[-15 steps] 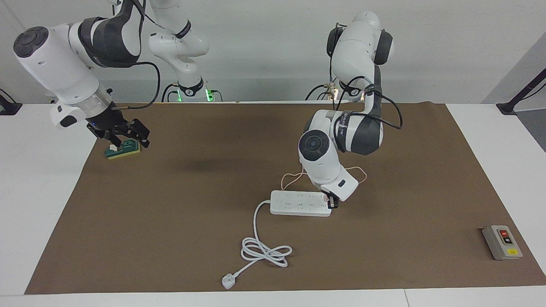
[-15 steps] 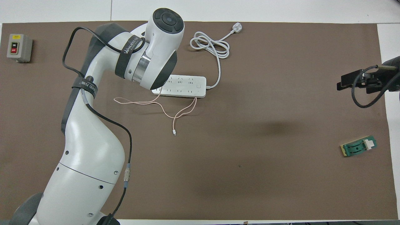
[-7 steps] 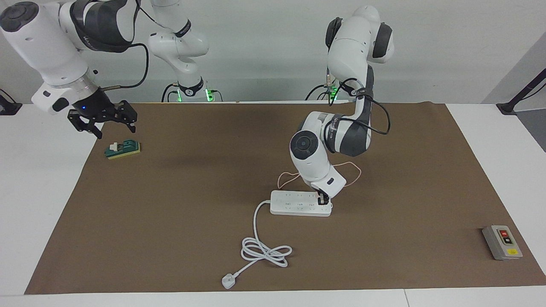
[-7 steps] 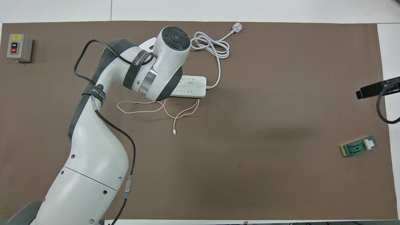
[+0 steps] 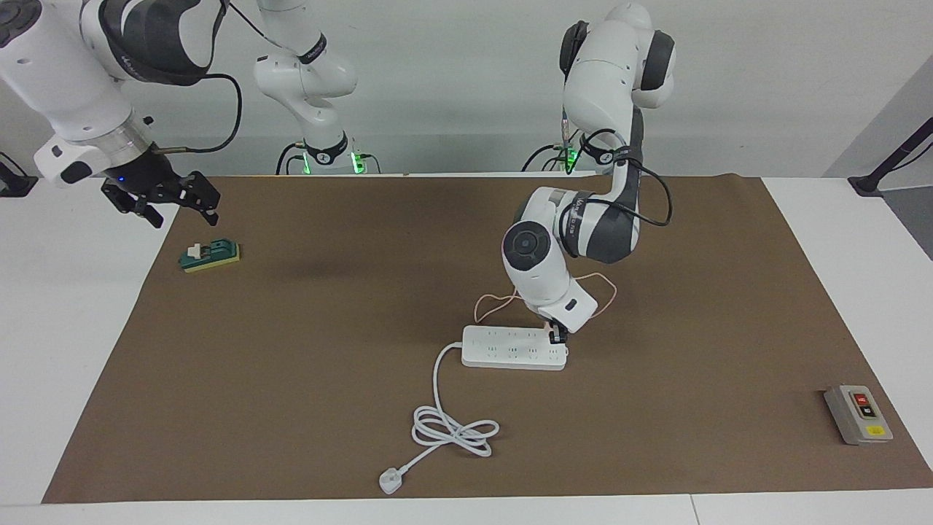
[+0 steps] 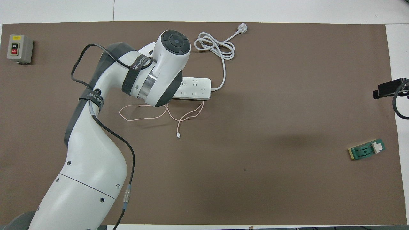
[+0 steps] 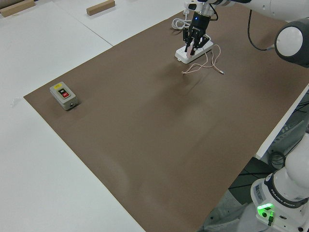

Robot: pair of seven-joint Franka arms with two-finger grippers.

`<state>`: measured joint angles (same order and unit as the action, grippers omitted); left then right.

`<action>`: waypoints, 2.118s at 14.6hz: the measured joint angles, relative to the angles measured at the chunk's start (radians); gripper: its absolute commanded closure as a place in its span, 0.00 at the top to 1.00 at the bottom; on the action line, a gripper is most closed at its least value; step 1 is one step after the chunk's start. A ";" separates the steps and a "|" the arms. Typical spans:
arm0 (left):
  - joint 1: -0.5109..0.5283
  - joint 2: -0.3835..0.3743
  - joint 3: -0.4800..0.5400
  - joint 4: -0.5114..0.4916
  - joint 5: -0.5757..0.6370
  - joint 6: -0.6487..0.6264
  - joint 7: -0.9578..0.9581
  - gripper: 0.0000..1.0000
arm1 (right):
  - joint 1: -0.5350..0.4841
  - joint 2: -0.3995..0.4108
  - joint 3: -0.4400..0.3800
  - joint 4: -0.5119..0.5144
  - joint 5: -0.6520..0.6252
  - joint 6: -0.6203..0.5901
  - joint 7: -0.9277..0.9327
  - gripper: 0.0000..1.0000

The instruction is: Plug charger into power strip

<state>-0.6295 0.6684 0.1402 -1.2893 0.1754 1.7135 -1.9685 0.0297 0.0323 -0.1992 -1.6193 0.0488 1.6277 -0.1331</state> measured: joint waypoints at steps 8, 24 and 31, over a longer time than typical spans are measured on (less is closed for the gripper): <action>0.000 -0.002 0.000 -0.003 0.000 0.015 -0.001 0.00 | -0.005 -0.005 0.004 0.017 0.000 -0.030 0.009 1.00; 0.000 -0.018 -0.001 -0.031 0.000 0.072 -0.001 0.00 | -0.011 0.033 0.091 0.034 -0.073 -0.047 0.030 1.00; 0.000 -0.044 -0.001 -0.076 0.000 0.088 -0.001 0.00 | -0.020 0.017 0.012 0.039 -0.034 -0.048 0.016 1.00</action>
<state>-0.6296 0.6242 0.1392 -1.3651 0.1755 1.8012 -1.9698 0.0093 0.0488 -0.1877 -1.5803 0.0144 1.5792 -0.1168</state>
